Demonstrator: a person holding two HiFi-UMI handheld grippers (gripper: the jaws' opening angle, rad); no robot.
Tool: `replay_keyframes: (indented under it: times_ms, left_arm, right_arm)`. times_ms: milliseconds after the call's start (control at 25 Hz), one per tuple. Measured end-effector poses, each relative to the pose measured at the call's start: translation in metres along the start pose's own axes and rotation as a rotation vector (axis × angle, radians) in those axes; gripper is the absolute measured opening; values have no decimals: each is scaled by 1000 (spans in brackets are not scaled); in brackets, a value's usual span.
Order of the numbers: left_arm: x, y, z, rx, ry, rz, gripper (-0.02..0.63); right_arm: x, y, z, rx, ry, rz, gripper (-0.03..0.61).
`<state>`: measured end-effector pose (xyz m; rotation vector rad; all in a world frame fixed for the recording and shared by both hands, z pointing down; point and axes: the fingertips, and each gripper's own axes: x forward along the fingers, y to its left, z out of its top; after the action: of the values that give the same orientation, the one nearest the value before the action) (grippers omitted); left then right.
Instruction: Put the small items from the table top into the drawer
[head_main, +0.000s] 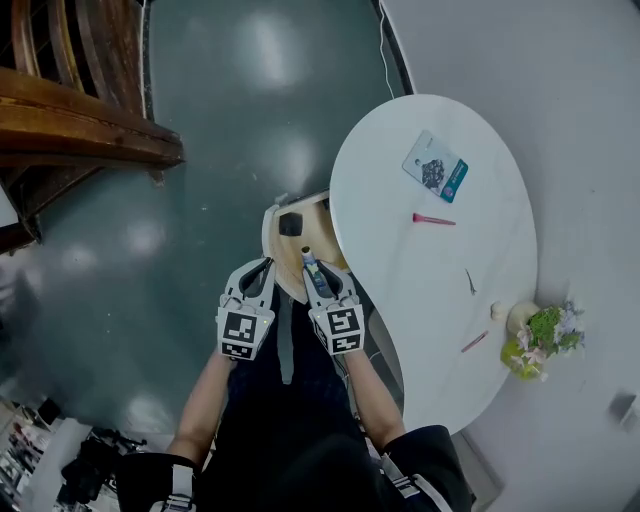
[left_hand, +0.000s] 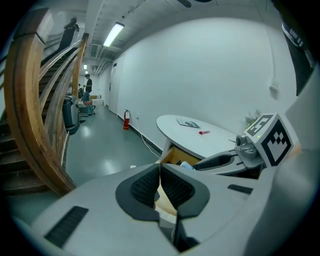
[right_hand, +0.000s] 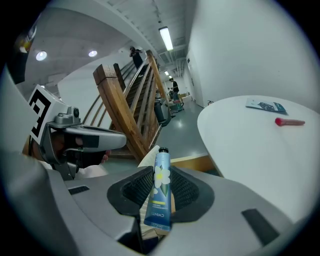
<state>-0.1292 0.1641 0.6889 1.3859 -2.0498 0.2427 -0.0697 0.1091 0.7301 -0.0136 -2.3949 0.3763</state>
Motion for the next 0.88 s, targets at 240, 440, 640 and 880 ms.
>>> replay_keyframes:
  times_ms: [240, 440, 640, 880]
  left_arm:
    - [12, 5, -18, -24, 17, -3, 21]
    - [15, 9, -22, -34, 23, -3, 21]
    - [16, 13, -22, -35, 26, -1, 21]
    - [19, 17, -24, -34, 35, -3, 21]
  right_arm:
    - [20, -2, -16, 2, 33, 8, 126]
    - [38, -7, -22, -15, 53, 11, 126]
    - [69, -14, -29, -26, 87, 20, 126]
    - [114, -22, -48, -9, 159, 33, 126]
